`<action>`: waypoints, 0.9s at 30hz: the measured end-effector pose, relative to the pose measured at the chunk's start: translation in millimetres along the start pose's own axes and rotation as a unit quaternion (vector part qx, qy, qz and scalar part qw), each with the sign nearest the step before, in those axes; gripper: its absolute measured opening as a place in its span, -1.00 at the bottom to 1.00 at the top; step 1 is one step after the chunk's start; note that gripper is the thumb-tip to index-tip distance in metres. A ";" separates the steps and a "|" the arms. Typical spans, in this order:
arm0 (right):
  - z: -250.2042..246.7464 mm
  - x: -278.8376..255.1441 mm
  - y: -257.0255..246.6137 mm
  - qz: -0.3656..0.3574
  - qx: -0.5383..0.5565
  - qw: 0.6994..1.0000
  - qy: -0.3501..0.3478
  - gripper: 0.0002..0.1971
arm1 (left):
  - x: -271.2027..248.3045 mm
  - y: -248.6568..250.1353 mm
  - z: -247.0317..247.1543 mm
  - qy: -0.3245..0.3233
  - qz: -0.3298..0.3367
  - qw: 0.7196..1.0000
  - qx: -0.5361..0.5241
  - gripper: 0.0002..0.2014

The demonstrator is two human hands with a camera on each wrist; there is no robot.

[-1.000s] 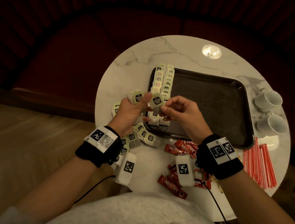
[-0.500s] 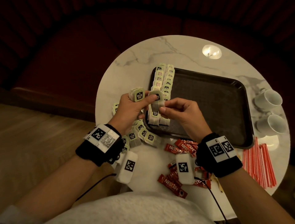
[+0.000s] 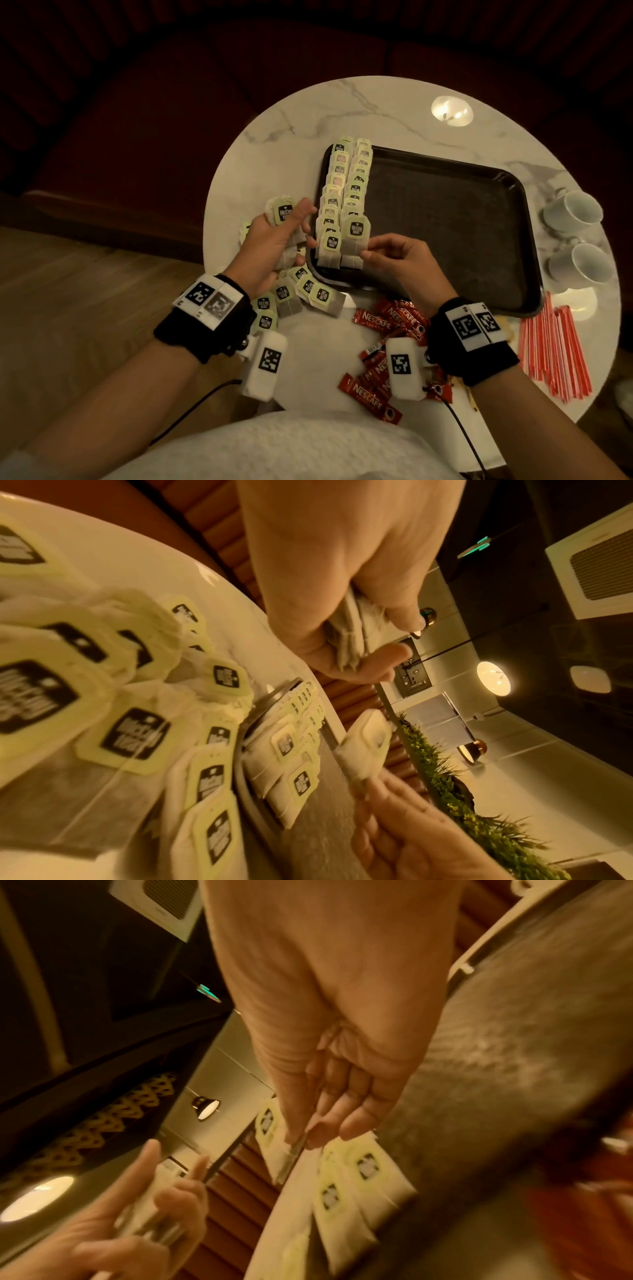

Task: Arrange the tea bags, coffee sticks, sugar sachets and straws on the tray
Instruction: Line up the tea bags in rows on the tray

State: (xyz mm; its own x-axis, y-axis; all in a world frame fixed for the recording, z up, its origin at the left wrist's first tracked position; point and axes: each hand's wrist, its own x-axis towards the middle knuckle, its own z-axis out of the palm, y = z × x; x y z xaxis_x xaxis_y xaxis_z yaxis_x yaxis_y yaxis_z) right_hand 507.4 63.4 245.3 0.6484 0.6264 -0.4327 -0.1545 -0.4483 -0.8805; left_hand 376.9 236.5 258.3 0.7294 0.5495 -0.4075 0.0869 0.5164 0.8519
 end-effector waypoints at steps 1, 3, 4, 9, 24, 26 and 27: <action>0.1 0.9 6.1 0.021 -0.004 1.000 0.002 -0.84 | -0.5 -2.0 -1.0 0.002 -0.006 1.000 0.004 -0.66; 1.7 3.5 18.4 0.043 -0.018 0.999 0.017 -0.87 | -1.4 -5.5 -2.7 0.004 -0.015 1.000 0.011 -0.64; 2.9 5.1 24.2 0.050 -0.029 0.998 0.030 -0.88 | -1.7 -7.0 -2.9 0.004 -0.019 1.000 0.014 -0.64; 5.2 13.1 42.4 0.062 -0.103 0.991 0.062 -0.96 | -3.7 -10.8 -3.5 0.003 -0.026 0.999 0.026 -0.65; 3.9 14.8 39.4 0.057 -0.170 0.982 0.060 -0.79 | -4.7 -11.7 -4.0 0.006 -0.052 0.998 0.042 -0.59; 2.2 13.4 33.7 0.043 -0.168 0.982 0.075 -0.76 | -4.8 -9.4 -2.9 0.008 -0.063 0.997 0.036 -0.54; 2.6 11.6 28.8 0.029 -0.163 0.983 0.080 -0.75 | -4.9 -8.2 -2.1 0.006 -0.069 0.997 0.034 -0.50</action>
State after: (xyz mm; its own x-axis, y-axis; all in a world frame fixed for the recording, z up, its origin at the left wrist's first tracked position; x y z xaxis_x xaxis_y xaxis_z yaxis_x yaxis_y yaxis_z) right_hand 508.5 59.4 214.4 0.7584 0.4973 -0.4213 0.0356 -0.6770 -0.7351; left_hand 371.2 230.9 252.6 0.6992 0.4847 -0.5255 0.2311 0.5423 0.8078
